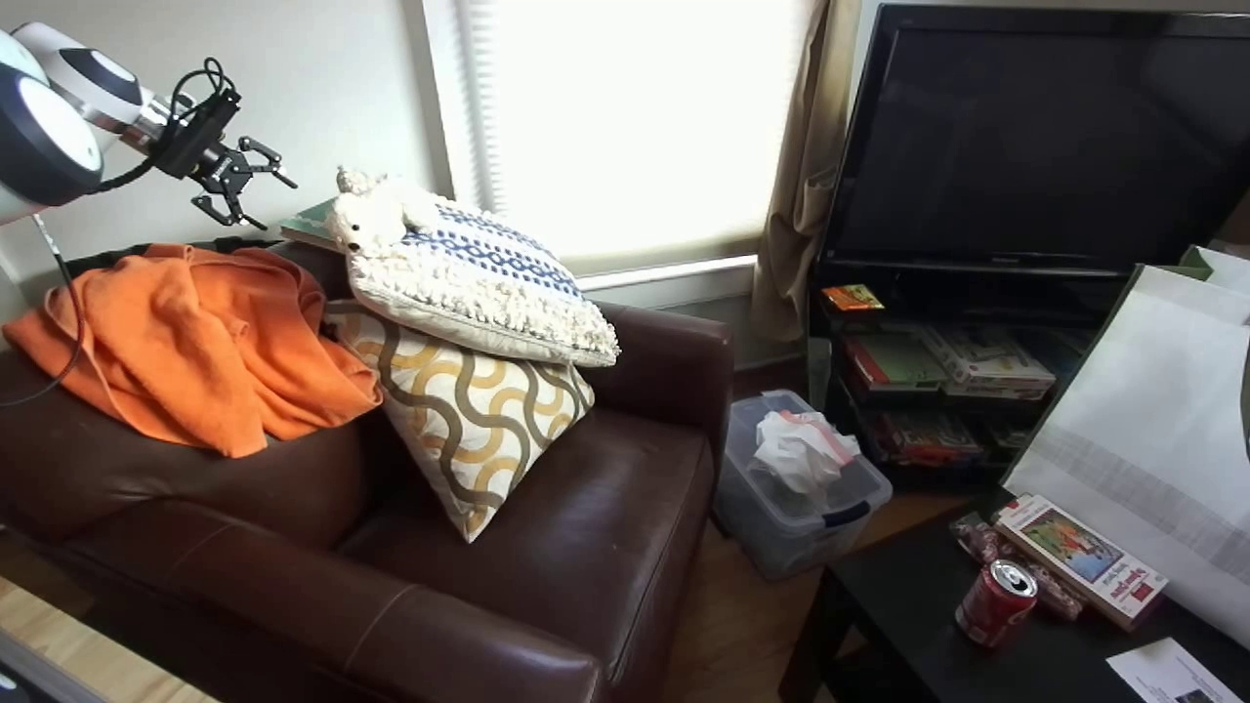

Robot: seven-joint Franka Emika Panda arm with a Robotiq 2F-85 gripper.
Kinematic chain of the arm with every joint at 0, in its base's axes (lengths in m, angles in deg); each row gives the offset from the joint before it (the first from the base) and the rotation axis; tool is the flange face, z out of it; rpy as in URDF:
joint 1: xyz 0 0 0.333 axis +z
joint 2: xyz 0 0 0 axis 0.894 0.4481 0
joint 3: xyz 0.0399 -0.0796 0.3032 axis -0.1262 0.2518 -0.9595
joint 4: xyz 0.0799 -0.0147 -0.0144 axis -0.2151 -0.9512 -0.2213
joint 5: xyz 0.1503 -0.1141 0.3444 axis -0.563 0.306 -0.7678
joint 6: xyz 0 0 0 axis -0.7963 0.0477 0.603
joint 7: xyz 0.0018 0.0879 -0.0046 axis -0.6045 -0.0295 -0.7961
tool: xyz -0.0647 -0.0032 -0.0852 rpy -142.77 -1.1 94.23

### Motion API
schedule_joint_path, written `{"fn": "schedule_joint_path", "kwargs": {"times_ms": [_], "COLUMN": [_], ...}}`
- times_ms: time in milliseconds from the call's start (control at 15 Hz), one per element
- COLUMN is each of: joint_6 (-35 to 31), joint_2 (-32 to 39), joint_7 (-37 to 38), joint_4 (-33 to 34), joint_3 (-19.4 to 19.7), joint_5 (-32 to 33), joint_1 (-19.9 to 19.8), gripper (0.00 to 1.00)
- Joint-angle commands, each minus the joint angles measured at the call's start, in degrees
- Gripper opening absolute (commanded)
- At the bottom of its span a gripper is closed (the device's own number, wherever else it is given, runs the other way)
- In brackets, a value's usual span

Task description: Move the book to the left on the sofa seat

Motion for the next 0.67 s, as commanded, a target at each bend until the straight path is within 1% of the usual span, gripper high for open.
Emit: {"fn": "schedule_joint_path", "kwargs": {"times_ms": [0, 133, 200, 400, 467, 600], "joint_6": [-2.03, -4.27, -2.49, -2.69, -1.17, -1.89], "joint_2": [0.34, 0.10, -0.15, -0.16, 0.09, 1.53], "joint_7": [7.27, 11.68, 8.24, 8.63, 10.97, 12.68], "joint_4": [0.41, 0.12, -0.08, -0.04, -0.19, 0.52], "joint_3": [-1.21, -1.30, -0.55, -0.45, 0.69, 1.62], "joint_5": [-2.40, -3.00, -1.84, -1.82, -1.12, -0.46], "joint_1": [-0.50, -0.57, -0.20, -0.21, 0.14, 0.06], "gripper": [1.00, 1.00, 1.00, 1.00, 1.00, 1.00]}}
